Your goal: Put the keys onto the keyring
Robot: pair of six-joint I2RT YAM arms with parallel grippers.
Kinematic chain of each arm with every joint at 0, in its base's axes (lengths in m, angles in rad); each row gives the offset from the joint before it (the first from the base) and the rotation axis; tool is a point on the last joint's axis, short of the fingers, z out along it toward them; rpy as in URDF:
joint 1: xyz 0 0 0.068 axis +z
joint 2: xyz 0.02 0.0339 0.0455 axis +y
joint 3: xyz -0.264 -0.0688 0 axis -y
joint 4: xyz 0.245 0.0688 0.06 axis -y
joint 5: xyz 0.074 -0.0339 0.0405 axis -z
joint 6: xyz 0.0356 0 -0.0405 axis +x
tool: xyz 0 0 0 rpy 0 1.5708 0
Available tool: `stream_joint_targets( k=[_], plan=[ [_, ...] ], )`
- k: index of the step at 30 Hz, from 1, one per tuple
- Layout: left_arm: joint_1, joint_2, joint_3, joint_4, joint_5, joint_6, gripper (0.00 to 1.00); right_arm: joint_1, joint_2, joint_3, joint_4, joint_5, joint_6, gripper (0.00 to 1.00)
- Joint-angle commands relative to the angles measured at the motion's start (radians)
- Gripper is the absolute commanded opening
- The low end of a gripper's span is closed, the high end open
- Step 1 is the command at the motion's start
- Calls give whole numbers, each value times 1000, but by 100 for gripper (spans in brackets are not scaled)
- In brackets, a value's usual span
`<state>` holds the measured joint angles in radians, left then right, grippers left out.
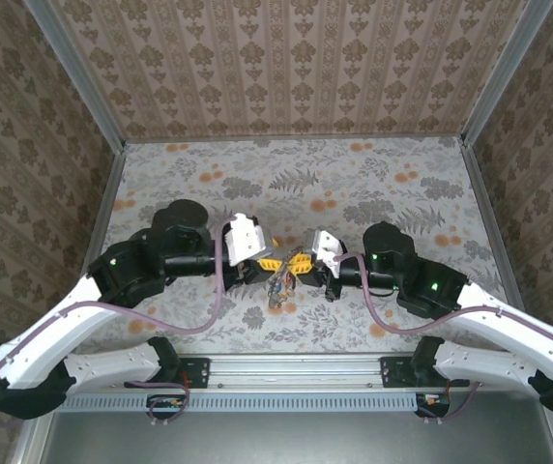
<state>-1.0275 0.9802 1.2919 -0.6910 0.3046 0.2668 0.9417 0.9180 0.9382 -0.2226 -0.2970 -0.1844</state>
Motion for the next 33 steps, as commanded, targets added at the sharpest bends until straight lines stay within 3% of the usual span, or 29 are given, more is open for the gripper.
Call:
stream_joint_targets(
  k=[1,9,19,24,30,33],
  plan=[
    [-9,1,-13,-59,-27,48,38,5,0,60,8,5,-12,0],
    [-11,33,-20,-61,-22,63,38,5,30,66,6,-24,-12,0],
    [-13,44,-30,-51,-5,59,24,5,33,72,-3,-40,-21,0],
    [-15,47,-43,-42,20,52,22,6,34,79,-3,-49,-21,0],
    [-14,42,-58,-31,42,46,0,5,31,77,7,-58,-21,0],
    [-11,8,-82,10,47,37,0,6,26,69,18,-65,-17,0]
  ],
)
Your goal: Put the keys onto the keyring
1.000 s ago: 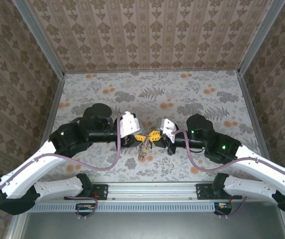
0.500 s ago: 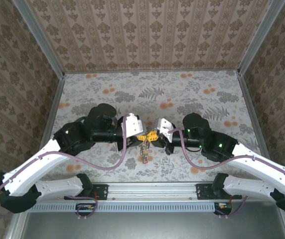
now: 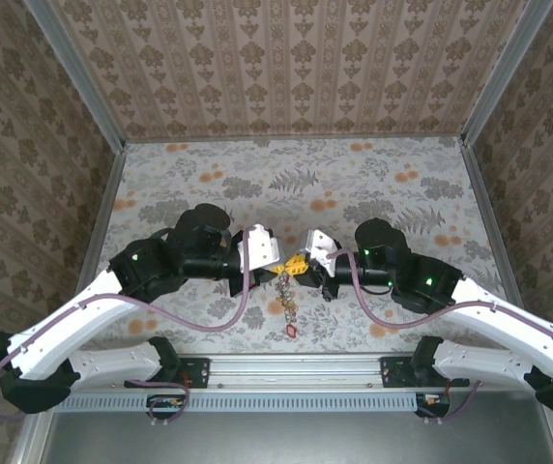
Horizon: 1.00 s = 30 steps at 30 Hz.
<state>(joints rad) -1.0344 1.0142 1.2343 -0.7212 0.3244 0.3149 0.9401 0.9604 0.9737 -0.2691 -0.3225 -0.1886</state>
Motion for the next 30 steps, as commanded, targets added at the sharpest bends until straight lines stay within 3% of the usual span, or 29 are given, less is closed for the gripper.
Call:
stream_joint_targets(
  k=[1,3,9,16,23,30],
  plan=[
    [-2,-39,-31,56,31,-16,0,6,-16,31,69,-43,-8,0],
    [4,-69,-50,98,50,-31,0,6,-21,20,79,-57,-2,0],
    [28,-167,-168,322,141,-111,0,6,-34,-10,116,-79,19,13],
    [37,-235,-276,534,165,-165,0,6,-38,-18,120,-85,23,11],
    [41,-251,-316,642,169,-189,0,7,-45,-32,137,-100,23,12],
    [50,-255,-325,668,154,-190,0,6,-75,-48,143,-84,18,21]
  ],
)
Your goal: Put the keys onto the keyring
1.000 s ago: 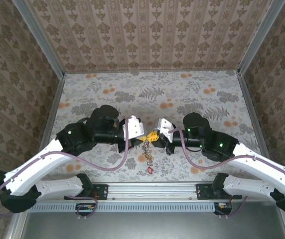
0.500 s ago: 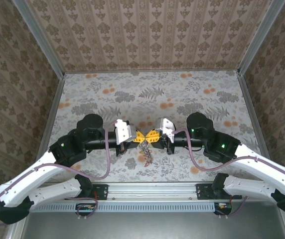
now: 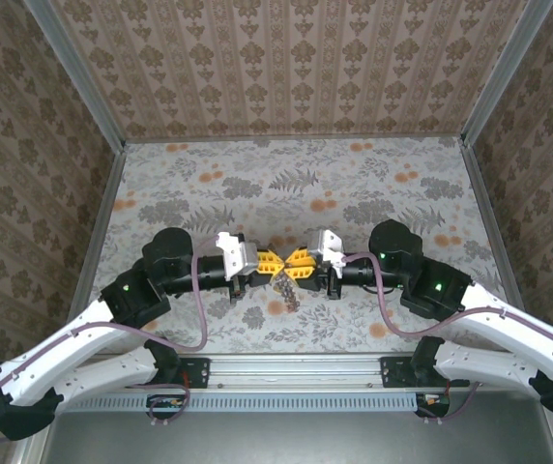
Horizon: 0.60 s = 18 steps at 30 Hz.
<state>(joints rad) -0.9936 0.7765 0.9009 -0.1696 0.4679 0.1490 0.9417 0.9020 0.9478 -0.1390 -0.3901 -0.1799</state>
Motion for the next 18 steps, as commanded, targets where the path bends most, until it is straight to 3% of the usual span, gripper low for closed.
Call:
stream_joint_targets(
  k=[1,8,18],
  plan=[
    [11,-17,10,113,9,-24,0,5,-17,-22,11,-12,8,18],
    [18,-19,1,148,35,-39,0,6,-14,-19,7,-8,10,8],
    [34,-27,-93,376,106,-136,0,5,-13,-23,15,-16,19,17]
  ],
)
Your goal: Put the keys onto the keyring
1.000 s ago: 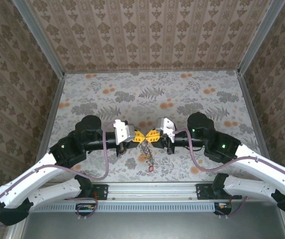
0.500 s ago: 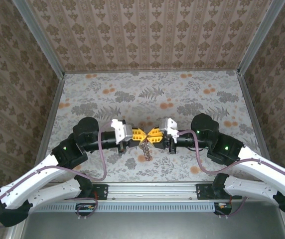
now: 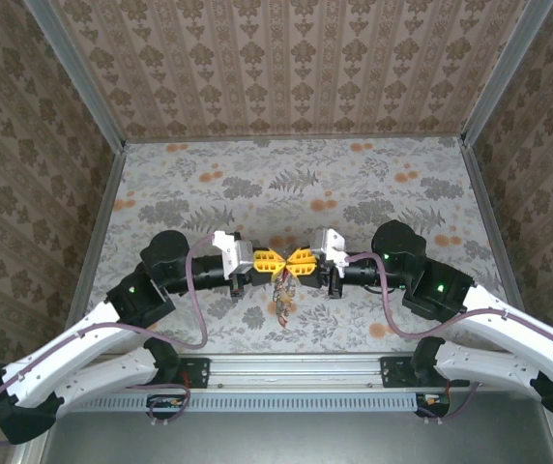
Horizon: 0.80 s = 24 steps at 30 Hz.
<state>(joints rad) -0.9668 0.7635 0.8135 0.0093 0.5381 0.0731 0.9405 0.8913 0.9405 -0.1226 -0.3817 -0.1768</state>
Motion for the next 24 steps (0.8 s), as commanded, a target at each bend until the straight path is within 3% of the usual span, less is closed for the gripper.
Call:
stream_joint_targets(
  k=[1,10,18,20,22,23,24],
  plan=[
    [8,-16,-14,216,39,-71,0,6,-6,-18,0,-25,16,19],
    [16,-22,-47,316,70,-124,0,6,-19,-39,18,-13,20,16],
    [16,-6,-46,341,97,-151,0,6,-20,-34,35,-14,16,6],
    [15,-1,-16,263,95,-130,0,5,-23,-31,27,0,17,3],
    [-3,14,78,6,24,-33,0,5,-29,-25,14,36,16,0],
    [-16,25,131,-122,-22,23,4,4,-31,-19,1,60,15,0],
    [-33,43,192,-266,-94,68,15,5,-31,-11,-19,88,11,0]
  ],
)
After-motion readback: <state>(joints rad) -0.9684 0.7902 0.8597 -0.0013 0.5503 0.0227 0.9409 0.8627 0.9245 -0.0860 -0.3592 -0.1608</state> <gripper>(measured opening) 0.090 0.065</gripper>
